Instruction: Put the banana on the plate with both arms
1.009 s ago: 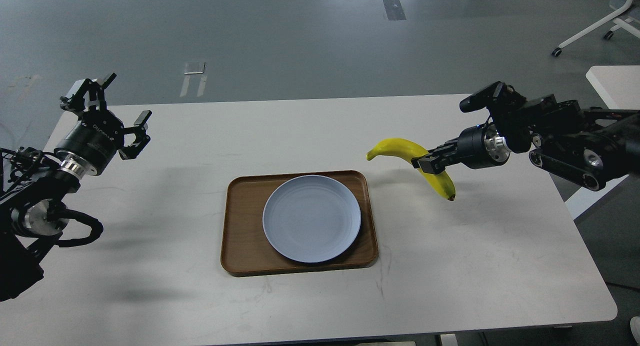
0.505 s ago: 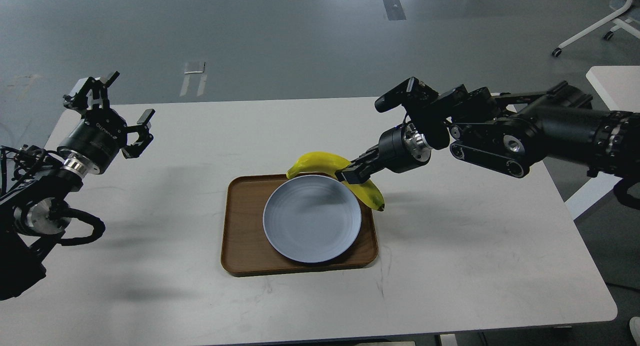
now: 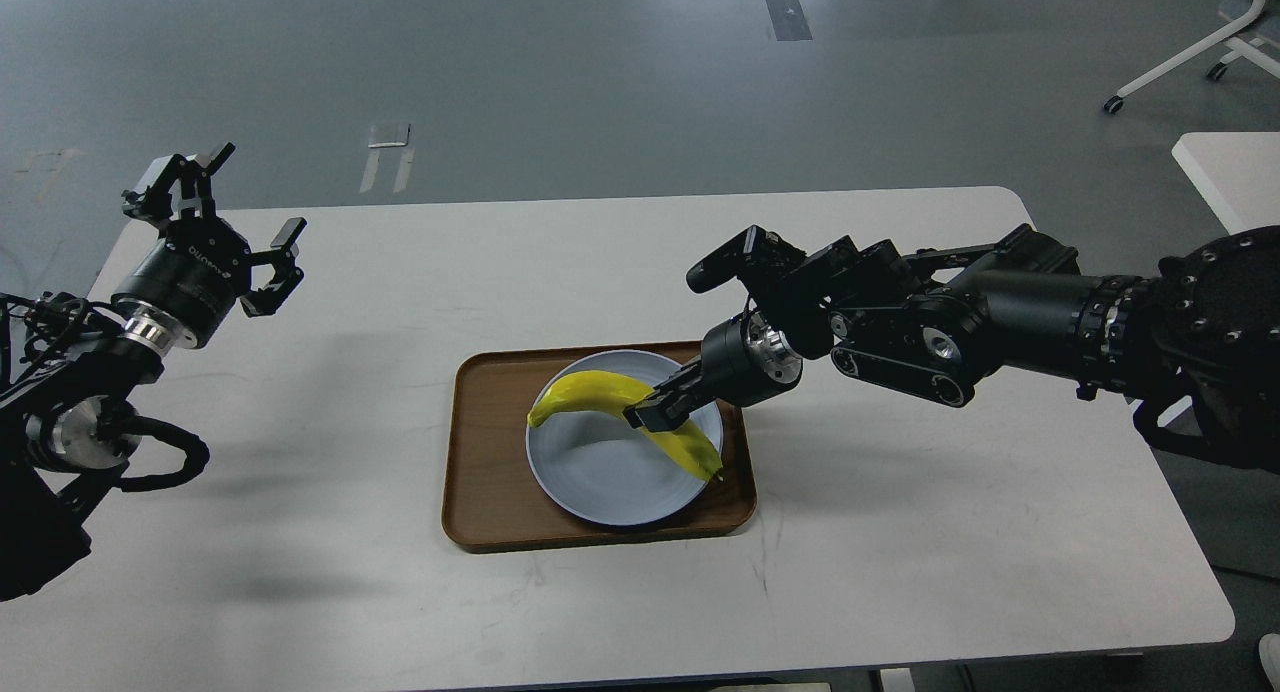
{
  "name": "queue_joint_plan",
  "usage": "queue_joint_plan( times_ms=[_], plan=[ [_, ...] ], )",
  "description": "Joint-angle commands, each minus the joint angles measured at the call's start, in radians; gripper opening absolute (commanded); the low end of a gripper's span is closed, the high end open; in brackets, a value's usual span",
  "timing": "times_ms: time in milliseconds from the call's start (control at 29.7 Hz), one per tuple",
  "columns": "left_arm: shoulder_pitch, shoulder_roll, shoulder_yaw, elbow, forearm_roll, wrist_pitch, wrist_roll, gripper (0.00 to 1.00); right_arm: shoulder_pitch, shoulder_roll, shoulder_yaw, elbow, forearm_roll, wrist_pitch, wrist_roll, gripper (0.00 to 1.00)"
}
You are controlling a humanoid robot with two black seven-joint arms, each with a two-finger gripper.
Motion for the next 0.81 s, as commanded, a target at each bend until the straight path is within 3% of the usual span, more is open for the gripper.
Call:
queue_joint_plan(
  times_ms=[0, 34, 67, 269, 336, 370, 505, 572, 774],
  plan=[
    [0.0, 0.002, 0.0, -0.001, -0.001, 0.0, 0.0, 0.98, -0.001, 0.006, 0.002, -0.002, 0.0, -0.001, 0.0, 0.01],
    [0.0, 0.002, 0.0, -0.001, -0.001, 0.0, 0.0, 0.98, -0.001, 0.007, 0.002, -0.005, 0.0, -0.004, 0.0, 0.11],
    [0.0, 0.004, 0.0, -0.001, -0.001, 0.0, 0.0, 0.98, -0.001, 0.007, 0.002, -0.006, 0.0, -0.004, 0.0, 0.15],
    [0.0, 0.004, 0.0, -0.001, -0.001, 0.0, 0.0, 0.98, -0.003, 0.036, 0.004, -0.026, 0.049, -0.009, 0.0, 0.21],
    [0.0, 0.005, 0.0, -0.003, -0.001, 0.0, 0.0, 0.98, -0.003, 0.045, 0.004, -0.036, 0.055, -0.009, 0.0, 0.29],
    [0.0, 0.008, 0.0, -0.004, -0.001, 0.0, 0.0, 0.98, -0.003, 0.045, 0.004, -0.039, 0.055, -0.009, 0.0, 0.47],
    [0.0, 0.008, 0.0, -0.003, -0.001, 0.0, 0.0, 0.98, -0.003, 0.042, 0.001, -0.037, 0.055, -0.004, 0.0, 0.89],
    [0.0, 0.008, 0.0, -0.003, -0.001, 0.0, 0.0, 0.98, -0.003, 0.038, 0.001, -0.037, 0.055, -0.003, 0.0, 0.94],
    [0.0, 0.008, -0.002, -0.004, -0.003, 0.0, 0.0, 0.98, 0.0, 0.018, 0.014, -0.036, 0.066, -0.004, 0.0, 0.95]
  ],
)
